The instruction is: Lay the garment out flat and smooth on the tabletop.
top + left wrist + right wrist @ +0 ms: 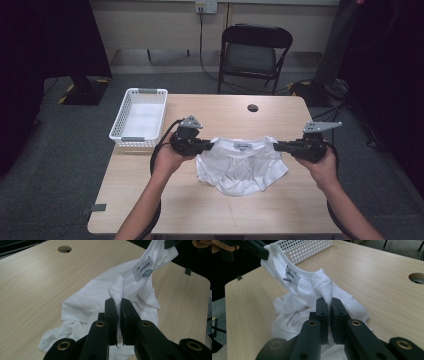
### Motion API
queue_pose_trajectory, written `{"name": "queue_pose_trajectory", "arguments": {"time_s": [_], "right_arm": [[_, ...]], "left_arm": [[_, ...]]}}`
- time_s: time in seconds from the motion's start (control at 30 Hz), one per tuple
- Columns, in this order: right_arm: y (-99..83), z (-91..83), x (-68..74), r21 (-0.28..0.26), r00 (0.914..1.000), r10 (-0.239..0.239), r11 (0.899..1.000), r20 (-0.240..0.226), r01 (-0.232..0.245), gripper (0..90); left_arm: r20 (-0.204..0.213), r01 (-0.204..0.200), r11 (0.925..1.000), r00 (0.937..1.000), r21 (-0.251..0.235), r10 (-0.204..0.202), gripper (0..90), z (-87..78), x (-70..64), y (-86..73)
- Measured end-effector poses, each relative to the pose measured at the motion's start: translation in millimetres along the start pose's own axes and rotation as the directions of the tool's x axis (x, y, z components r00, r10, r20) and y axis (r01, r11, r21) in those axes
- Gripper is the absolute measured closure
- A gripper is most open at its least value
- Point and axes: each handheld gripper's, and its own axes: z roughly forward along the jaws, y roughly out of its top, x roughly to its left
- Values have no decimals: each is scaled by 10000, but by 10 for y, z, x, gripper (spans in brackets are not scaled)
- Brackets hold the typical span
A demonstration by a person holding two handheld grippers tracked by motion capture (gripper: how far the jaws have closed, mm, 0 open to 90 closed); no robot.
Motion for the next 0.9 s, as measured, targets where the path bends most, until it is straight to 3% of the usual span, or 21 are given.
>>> {"name": "queue_pose_trajectory", "arguments": {"time_s": [0.23,0.63,0.83,0.9], "right_arm": [[169,-8,-97,-297,9996,282,9992,46,-281,862],[573,-149,-50,-460,9990,-180,9987,402,198,866],[778,-295,20,-900,9979,-348,9952,547,397,867],[808,-306,33,-831,9971,-431,9954,620,482,868]], "left_arm": [[-192,-11,10000,9998,-84,9,855,-8,44,205],[-660,-311,9990,9974,-317,290,861,-260,-5,629],[-865,-475,9970,9954,-604,422,862,-430,-58,801],[-928,-589,9971,9942,-479,543,862,-427,-72,832]]}}
